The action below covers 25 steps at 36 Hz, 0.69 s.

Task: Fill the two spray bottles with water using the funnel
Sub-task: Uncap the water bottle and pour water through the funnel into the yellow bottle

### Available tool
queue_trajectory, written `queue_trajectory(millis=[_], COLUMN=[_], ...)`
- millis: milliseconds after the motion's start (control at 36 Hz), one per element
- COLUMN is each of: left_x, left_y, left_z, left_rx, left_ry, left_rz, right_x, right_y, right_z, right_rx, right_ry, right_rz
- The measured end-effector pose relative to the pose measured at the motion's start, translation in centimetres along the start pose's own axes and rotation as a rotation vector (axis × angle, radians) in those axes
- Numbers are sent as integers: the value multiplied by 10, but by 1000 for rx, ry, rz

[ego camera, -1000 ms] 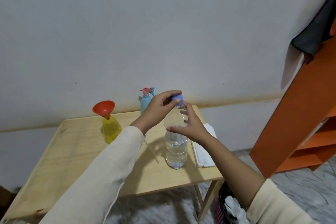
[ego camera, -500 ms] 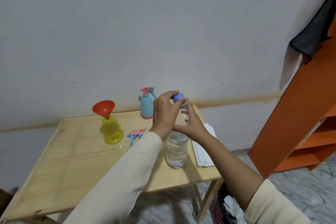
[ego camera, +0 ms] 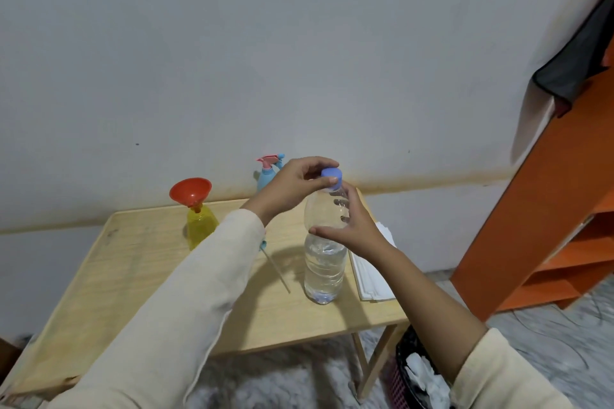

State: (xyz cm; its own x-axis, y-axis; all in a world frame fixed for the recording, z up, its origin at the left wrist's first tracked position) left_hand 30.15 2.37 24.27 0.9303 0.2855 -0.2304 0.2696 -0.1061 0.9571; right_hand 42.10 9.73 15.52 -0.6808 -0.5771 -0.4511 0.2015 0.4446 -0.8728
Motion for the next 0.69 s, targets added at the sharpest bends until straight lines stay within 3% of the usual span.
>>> queue_trajectory(millis=[222, 528, 694], left_x=[11, 35, 35], left_y=[-9, -8, -5], left_z=[5, 19, 15], left_rx=[64, 129, 104], left_ry=[180, 559, 603], left_rz=[-22, -147, -103], right_x=[1, 5, 3], right_y=[1, -1, -4], right_z=[3, 3, 8], right_rx=[11, -7, 14], right_ry=[11, 48, 6], right_rz=[-1, 2, -11])
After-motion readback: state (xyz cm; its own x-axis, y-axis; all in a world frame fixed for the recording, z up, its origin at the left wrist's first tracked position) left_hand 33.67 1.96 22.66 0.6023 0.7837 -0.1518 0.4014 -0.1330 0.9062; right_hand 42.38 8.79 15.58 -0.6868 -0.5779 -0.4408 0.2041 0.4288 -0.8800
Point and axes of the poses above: each hand's wrist, its own z-axis away from the middle knuckle, its own x-axis out of the palm, y = z × x, the point moved 3 cm from there along -z, towards the middle knuckle, and after that the axes turned 6 degrees about z, right-handed, at the moved point
